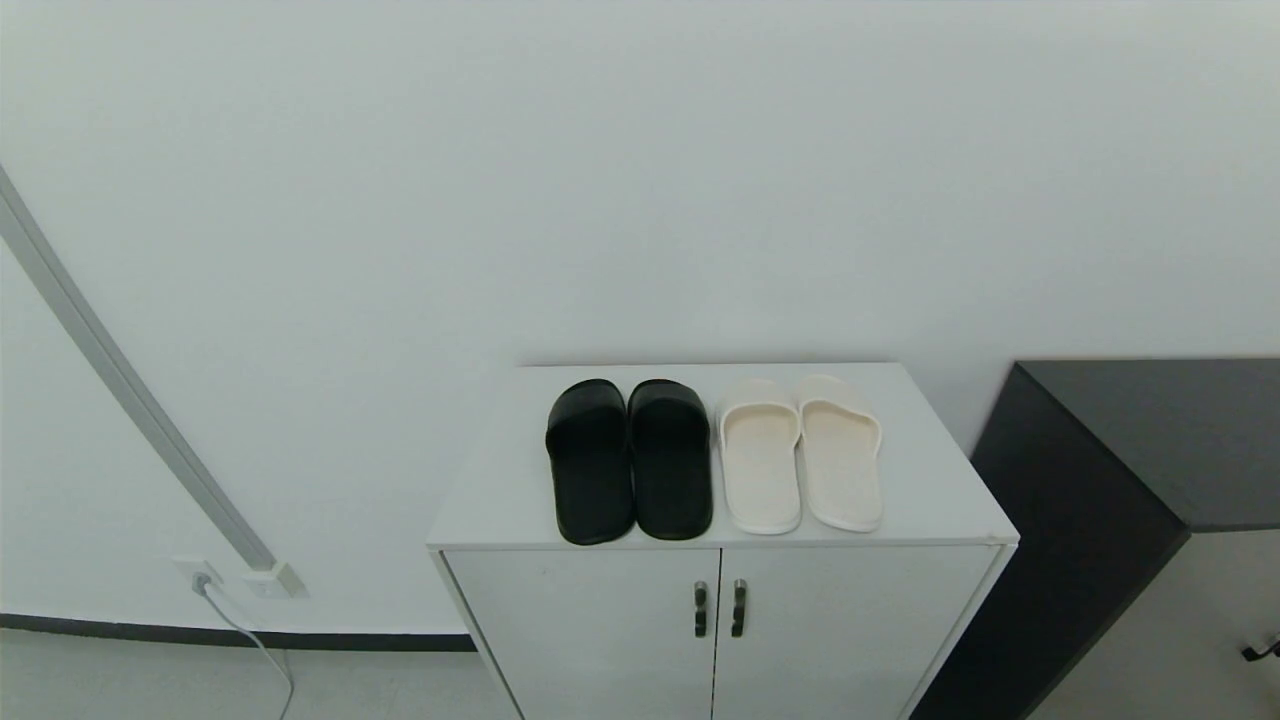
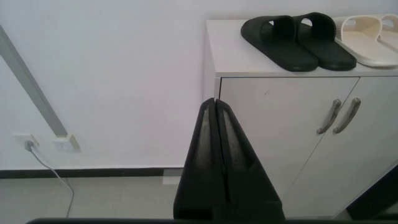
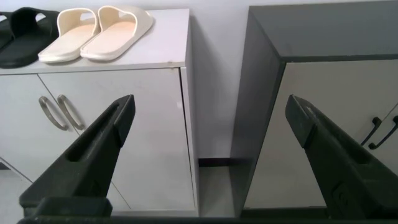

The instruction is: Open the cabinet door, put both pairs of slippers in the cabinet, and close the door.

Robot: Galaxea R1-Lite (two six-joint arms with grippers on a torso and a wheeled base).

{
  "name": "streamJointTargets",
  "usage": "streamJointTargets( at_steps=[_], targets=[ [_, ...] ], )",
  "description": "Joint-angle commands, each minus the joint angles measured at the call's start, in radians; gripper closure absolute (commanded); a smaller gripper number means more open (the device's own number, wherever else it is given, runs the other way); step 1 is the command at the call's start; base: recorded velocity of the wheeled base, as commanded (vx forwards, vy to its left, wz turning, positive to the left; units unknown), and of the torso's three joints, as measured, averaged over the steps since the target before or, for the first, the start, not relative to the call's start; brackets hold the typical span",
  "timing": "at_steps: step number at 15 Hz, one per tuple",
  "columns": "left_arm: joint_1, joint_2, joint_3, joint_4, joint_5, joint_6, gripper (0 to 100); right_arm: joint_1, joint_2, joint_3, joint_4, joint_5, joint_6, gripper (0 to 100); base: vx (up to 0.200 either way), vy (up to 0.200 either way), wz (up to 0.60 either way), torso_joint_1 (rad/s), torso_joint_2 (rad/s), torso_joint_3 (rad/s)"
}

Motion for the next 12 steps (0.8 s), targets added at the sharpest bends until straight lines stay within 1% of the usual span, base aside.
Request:
streamJointTargets(
  at_steps=[1, 2, 3, 4, 5, 6, 7, 8, 9, 10, 11, 12],
  targets=[
    [0.0, 0.001, 0.0, 0.0, 0.001, 0.0, 100, -0.001, 0.001, 0.0, -0.002, 0.0, 0.0, 0, 0.0, 0.0, 0.0, 0.0, 0.0, 0.0],
    [-0.002, 0.001, 0.0, 0.0, 0.0, 0.0, 100, -0.003, 0.003, -0.005, -0.003, -0.01, -0.011, 0, 0.0, 0.0, 0.0, 0.0, 0.0, 0.0],
    [0.0, 0.001, 0.0, 0.0, 0.0, 0.0, 100, -0.003, 0.069, -0.155, -0.014, -0.024, 0.044, 0, 0.0, 0.0, 0.0, 0.0, 0.0, 0.0],
    [0.0, 0.001, 0.0, 0.0, 0.0, 0.0, 100, -0.004, 0.155, -0.287, 0.012, -0.021, 0.119, 0, 0.0, 0.0, 0.0, 0.0, 0.0, 0.0],
    [0.0, 0.001, 0.0, 0.0, 0.0, 0.0, 100, -0.006, 0.216, -0.313, 0.041, -0.004, 0.104, 0, 0.0, 0.0, 0.0, 0.0, 0.0, 0.0],
    [0.0, 0.001, 0.002, 0.0, 0.0, 0.002, 100, -0.004, 0.371, -0.298, 0.078, 0.08, 0.014, 0, 0.0, 0.0, 0.0, 0.0, 0.0, 0.0],
    [0.0, 0.001, 0.0, 0.0, 0.0, 0.002, 100, 0.005, 0.564, -0.301, 0.038, 0.131, 0.017, 0, 0.0, 0.0, 0.0, 0.0, 0.0, 0.0],
    [-0.002, 0.001, 0.0, 0.0, 0.0, 0.002, 100, 0.04, 0.705, -0.319, -0.069, 0.131, 0.021, 0, 0.0, 0.0, 0.0, 0.0, 0.0, 0.0],
    [0.0, 0.001, 0.0, 0.0, 0.0, 0.002, 100, 0.097, 0.796, -0.336, -0.152, 0.12, 0.034, 0, 0.0, 0.0, 0.0, 0.0, 0.0, 0.0],
    [0.0, 0.001, 0.0, 0.0, -0.002, 0.002, 100, 0.213, 0.894, -0.377, -0.206, 0.049, 0.086, 0, 0.0, 0.0, 0.0, 0.0, 0.0, 0.0],
    [0.0, 0.001, 0.0, 0.0, 0.0, 0.002, 100, 0.411, 0.988, -0.437, -0.21, -0.112, 0.175, 0, 0.0, 0.0, 0.0, 0.0, 0.0, 0.0],
    [0.0, 0.001, 0.0, 0.0, 0.0, 0.002, 100, 0.58, 1.06, -0.488, -0.213, -0.245, 0.264, 0, 0.0, 0.0, 0.0, 0.0, 0.0, 0.0]
  ],
)
